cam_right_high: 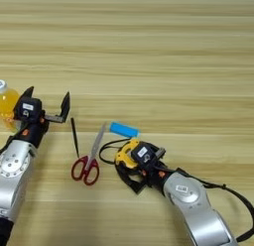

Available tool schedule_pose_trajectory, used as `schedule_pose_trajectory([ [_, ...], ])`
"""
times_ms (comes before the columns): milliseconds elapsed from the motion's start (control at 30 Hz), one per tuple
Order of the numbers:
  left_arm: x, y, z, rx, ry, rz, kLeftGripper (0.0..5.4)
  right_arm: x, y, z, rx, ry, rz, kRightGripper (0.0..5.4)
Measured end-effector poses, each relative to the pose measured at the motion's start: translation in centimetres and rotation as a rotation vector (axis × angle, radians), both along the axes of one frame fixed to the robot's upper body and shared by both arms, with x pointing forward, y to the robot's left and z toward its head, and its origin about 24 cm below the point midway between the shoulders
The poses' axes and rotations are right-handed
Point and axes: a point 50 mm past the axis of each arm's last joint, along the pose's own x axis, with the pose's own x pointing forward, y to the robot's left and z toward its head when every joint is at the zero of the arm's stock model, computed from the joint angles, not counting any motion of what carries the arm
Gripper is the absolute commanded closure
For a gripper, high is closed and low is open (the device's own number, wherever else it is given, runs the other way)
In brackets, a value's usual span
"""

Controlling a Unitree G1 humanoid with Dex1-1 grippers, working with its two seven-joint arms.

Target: Move the objects on the table

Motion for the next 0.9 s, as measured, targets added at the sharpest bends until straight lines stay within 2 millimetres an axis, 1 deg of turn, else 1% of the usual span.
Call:
schedule_pose_trajectory([
  [100, 0.0, 0.0, 0.0, 0.001, 0.0, 0.001, 0.0, -0.2, 0.0, 0.9, 0.027, -0.025, 0.001, 0.9],
  [233, 0.0, 0.0, 0.0, 0.001, 0.0, 0.002, 0.0, 0.1, -0.3, 2.7, 0.066, -0.087, -0.008, 0.9],
  [367, 0.0, 0.0, 0.0, 0.001, 0.0, 0.003, 0.0, 0.5, -2.1, 3.7, 0.091, -0.103, -0.077, 0.9],
  [400, 0.0, 0.0, 0.0, 0.001, 0.0, 0.003, 0.0, 0.7, -2.8, 4.1, 0.093, -0.115, -0.102, 0.9],
  [533, 0.0, 0.1, 0.0, 0.002, 0.0, 0.004, 0.0, 1.2, -4.4, 5.4, 0.112, -0.16, -0.163, 0.9],
  [633, 0.0, 0.1, -0.1, 0.003, 0.003, 0.005, 0.0, 2.1, -6.0, 6.3, 0.11, -0.205, -0.258, 0.9],
  [700, 0.1, 0.1, -0.1, 0.003, 0.005, 0.005, 0.0, 2.7, -7.0, 6.4, 0.101, -0.219, -0.323, 0.9],
  [800, 0.1, 0.1, -0.1, 0.003, 0.003, 0.005, 0.0, 3.2, -8.0, 5.4, 0.059, -0.201, -0.407, 0.9],
  [900, 0.1, 0.1, -0.1, 0.003, 0.003, 0.005, 0.0, 3.4, -8.6, 4.7, 0.047, -0.177, -0.449, 0.9],
])
